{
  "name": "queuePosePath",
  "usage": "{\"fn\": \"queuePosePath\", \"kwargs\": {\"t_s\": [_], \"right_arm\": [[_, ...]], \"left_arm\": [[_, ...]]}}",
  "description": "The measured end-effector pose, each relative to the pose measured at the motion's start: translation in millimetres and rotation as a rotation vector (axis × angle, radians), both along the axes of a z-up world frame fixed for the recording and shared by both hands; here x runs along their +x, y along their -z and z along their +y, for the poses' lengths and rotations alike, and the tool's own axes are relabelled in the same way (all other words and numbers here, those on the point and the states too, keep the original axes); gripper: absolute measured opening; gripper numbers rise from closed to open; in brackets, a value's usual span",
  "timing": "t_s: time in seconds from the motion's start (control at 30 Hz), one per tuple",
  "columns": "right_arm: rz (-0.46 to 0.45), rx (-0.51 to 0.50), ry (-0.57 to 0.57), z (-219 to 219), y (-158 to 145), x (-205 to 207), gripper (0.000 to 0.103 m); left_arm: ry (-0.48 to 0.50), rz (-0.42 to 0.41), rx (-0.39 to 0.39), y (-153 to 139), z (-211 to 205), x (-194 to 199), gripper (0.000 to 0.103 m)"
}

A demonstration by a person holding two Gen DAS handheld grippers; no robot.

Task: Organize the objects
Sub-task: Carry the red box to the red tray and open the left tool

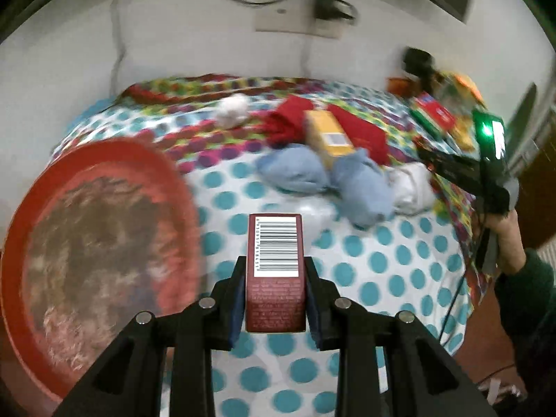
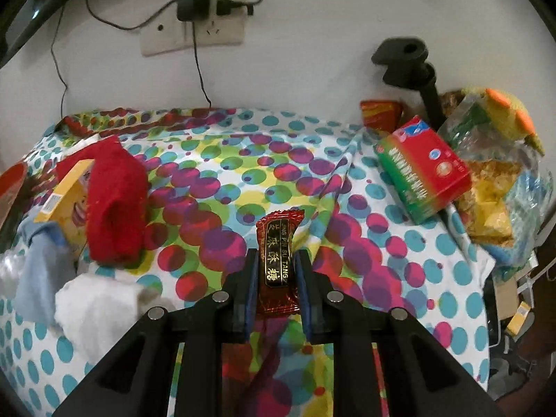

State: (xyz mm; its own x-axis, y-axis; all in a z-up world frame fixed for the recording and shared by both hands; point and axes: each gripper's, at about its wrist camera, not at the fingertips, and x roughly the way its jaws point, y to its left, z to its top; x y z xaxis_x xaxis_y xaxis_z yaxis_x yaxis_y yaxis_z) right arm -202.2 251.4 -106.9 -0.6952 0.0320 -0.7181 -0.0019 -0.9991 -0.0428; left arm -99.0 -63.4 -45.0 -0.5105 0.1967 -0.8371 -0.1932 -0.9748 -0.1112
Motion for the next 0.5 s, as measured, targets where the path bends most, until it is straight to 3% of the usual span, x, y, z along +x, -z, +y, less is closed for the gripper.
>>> {"fn": "queuePosePath", "kwargs": {"t_s": [0.13, 0.37, 0.5], "right_arm": [[-0.005, 0.009, 0.009, 0, 1, -2, 0.019], [-0.053, 0.008, 0.001, -1, 8, -9, 0.02], [-0.068, 0.007, 0.0, -1, 10, -11, 0.02]], "left_arm": [[-0.091, 0.02, -0.033, -6, -38, -2, 0.03], [-0.278, -0.005, -0.084, -6, -119, -24, 0.03], [-0.339, -0.027, -0.102, -5, -166, -46, 0.03]]}}
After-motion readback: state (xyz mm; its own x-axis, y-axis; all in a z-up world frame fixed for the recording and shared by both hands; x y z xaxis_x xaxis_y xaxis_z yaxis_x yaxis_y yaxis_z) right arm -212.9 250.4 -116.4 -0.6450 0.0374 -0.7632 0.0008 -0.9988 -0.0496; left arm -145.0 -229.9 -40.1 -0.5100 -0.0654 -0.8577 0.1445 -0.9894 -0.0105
